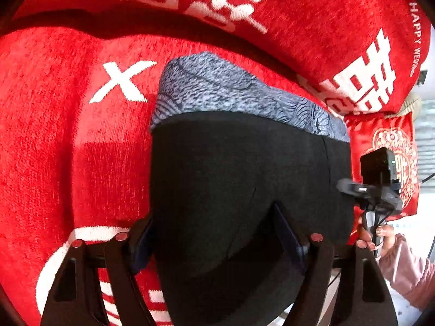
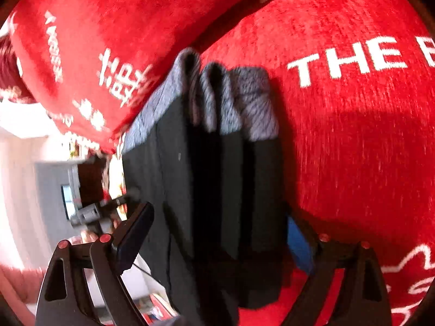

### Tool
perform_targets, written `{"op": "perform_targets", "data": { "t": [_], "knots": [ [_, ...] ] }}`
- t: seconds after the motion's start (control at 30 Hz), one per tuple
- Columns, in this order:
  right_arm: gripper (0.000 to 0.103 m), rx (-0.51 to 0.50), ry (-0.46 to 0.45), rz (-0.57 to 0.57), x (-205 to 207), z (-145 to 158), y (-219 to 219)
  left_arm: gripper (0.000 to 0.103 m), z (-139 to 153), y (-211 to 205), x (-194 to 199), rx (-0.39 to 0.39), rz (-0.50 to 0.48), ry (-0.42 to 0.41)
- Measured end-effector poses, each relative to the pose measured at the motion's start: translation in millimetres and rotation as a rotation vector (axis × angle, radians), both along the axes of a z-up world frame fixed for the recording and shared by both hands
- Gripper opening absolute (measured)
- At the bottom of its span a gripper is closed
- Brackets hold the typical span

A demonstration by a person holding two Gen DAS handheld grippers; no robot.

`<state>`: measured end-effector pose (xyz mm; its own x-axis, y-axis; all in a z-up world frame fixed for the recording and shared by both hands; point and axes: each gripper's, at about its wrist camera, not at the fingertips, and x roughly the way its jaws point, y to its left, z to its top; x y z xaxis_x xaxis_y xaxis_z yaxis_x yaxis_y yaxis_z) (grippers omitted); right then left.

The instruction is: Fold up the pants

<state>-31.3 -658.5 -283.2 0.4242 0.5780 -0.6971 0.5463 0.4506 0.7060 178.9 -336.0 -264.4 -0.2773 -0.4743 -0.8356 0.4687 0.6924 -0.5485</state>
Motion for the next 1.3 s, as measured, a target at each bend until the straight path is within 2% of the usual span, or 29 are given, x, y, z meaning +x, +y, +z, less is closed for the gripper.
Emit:
{"op": "perform_targets", "data": {
  "t": [0.1, 0.2, 0.43, 0.5, 0.6, 0.63, 0.67, 0.7, 0.77, 0.87, 0.9, 0.97, 1.0, 1.13, 1.2, 1.27, 1.3],
  "knots": [
    [0.055, 0.031, 0.003, -0.005, -1.3, 5.1, -0.2, 0.058, 15.0, -4.7, -8.0, 0.009, -0.013, -0.061],
    [0.045, 0.069, -0.037, 0.000, -0.7, 19.4, -4.0, 0.054, 30.9, -5.0, -13.5, 0.002, -0.007, -0.087],
    [0.045, 0.181, -0.095, -0.024, -24.0, 54.8, 12.5, 0.054, 83.6, 22.2, -42.0, 0.020, -0.004, -0.139],
    [0.045, 0.199, -0.100, -0.020, -34.3, 59.7, 22.2, 0.056, 83.4, 31.3, -48.4, 0.035, -0.011, -0.149],
    [0.045, 0.156, -0.053, 0.034, -40.4, 46.3, 39.7, 0.059, 54.8, 39.7, -58.2, 0.101, -0.009, -0.142],
    [0.045, 0.136, -0.021, 0.043, -40.4, 37.6, 44.4, 0.064, 30.2, 43.1, -61.1, 0.160, -0.018, -0.140],
    [0.047, 0.106, 0.013, 0.059, -40.6, 28.4, 49.0, 0.080, 22.1, 44.7, -62.1, 0.170, -0.010, -0.151],
    [0.057, 0.035, 0.040, 0.095, -38.3, 18.9, 53.3, 0.093, 16.7, 47.4, -61.8, 0.162, 0.004, -0.167],
    [0.063, -0.011, 0.004, 0.097, -39.9, 15.9, 54.4, 0.102, 5.3, 55.3, -55.0, 0.148, 0.034, -0.164],
    [0.064, -0.033, 0.018, 0.063, -42.9, 20.3, 56.0, 0.102, 4.6, 54.7, -52.5, 0.166, 0.034, -0.143],
    [0.070, -0.051, 0.033, 0.060, -46.4, 23.5, 56.3, 0.102, 8.3, 53.1, -53.7, 0.183, 0.026, -0.158],
    [0.079, -0.129, 0.104, 0.059, -51.1, 38.5, 59.7, 0.102, 25.0, 47.0, -60.6, 0.256, 0.010, -0.249],
    [0.081, -0.191, 0.156, 0.059, -48.8, 46.9, 64.0, 0.102, 34.5, 44.3, -65.1, 0.284, -0.001, -0.293],
    [0.084, -0.281, 0.194, -0.002, -56.7, 83.5, 60.7, 0.102, 59.3, 38.6, -81.4, 0.336, -0.025, -0.370],
    [0.093, -0.339, 0.218, -0.033, -60.7, 100.7, 63.8, 0.102, 70.9, 35.2, -94.8, 0.401, -0.050, -0.414],
    [0.095, -0.395, 0.237, -0.046, -63.6, 111.3, 68.8, 0.102, 77.1, 36.9, -105.7, 0.436, -0.067, -0.437],
    [0.103, -0.422, 0.250, -0.050, -65.2, 116.9, 72.3, 0.102, 81.6, 36.5, -113.4, 0.454, -0.071, -0.446]
  ]
}}
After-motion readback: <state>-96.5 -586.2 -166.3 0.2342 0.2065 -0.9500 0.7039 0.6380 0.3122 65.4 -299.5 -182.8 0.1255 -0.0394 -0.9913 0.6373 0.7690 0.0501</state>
